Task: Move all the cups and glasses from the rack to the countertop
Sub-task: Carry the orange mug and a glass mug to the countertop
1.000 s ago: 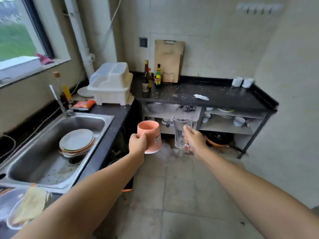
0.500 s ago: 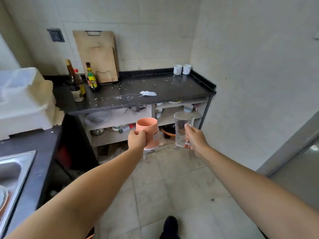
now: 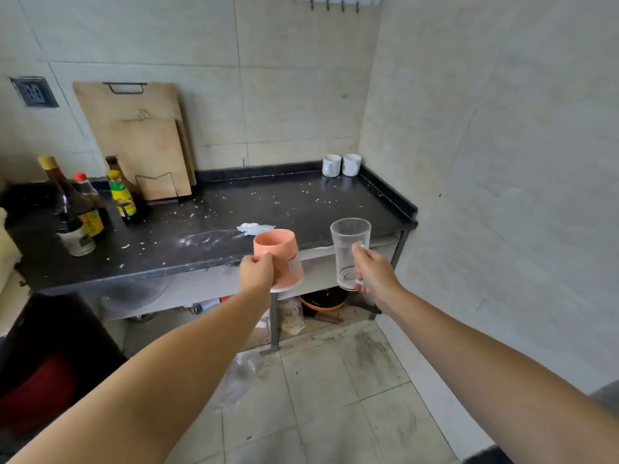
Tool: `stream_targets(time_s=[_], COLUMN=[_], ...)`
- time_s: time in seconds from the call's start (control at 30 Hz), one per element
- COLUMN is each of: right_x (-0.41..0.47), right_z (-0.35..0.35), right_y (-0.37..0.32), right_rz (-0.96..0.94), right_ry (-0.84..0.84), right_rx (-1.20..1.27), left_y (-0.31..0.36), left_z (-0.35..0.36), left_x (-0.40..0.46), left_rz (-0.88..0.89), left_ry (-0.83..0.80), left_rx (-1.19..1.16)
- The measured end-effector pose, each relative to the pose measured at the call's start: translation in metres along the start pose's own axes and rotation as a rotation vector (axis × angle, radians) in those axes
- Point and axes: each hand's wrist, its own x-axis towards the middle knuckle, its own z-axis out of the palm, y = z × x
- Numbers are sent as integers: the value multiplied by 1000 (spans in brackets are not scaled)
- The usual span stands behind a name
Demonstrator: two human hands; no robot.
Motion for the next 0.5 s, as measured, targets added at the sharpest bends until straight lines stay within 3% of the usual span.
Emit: stream_targets(time_s=[0.5], right_x=[309], right_z=[40], right_y=[-65], right_rz=[7], right_ry=[-15], right_rx=[-44], left_y=[82], left_z=[153], left_x=[272], left_rz=[21], left_ry=[-12], left_rx=[78])
